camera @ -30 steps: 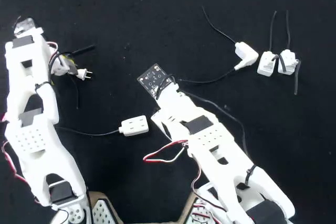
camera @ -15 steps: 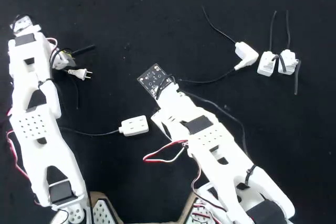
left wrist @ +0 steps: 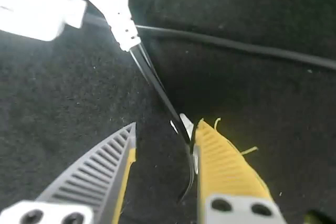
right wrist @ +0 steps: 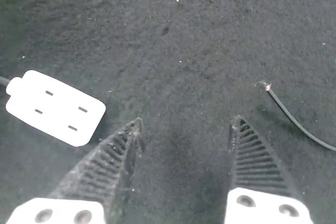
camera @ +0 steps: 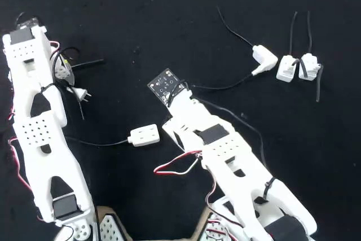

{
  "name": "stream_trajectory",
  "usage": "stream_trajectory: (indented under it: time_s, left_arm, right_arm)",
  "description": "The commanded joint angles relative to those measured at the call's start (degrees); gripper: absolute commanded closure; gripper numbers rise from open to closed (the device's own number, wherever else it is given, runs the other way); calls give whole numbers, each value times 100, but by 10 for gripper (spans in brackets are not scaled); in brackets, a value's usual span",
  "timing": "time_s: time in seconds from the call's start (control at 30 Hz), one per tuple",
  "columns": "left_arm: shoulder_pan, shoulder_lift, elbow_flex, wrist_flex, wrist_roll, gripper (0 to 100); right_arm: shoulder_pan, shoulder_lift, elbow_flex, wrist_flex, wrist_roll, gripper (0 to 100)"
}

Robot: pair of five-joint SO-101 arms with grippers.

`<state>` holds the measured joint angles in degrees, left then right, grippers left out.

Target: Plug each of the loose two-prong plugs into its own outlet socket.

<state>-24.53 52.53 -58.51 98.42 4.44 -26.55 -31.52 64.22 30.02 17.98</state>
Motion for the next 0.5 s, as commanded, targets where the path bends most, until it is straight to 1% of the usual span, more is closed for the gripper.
stream_trajectory:
  time_s: [0.0,0.1,0.2,0.3,0.47]
  left_arm:
    - [-92,-176,-620,246,-264,815]
    - [-154,-167,-593,246,-475,814]
    - [-110,-185,40,255,-774,814]
    - [-101,-475,664,255,-958,813]
    - [66,-1266,1648,220,-993,744]
  right_arm:
    - [105,4,-22,-149,-35,751]
    - [105,4,-22,-149,-35,751]
    - [105,4,-22,-149,-35,751]
    - [105,4,-22,-149,-35,751]
    - [105,4,-22,-149,-26,751]
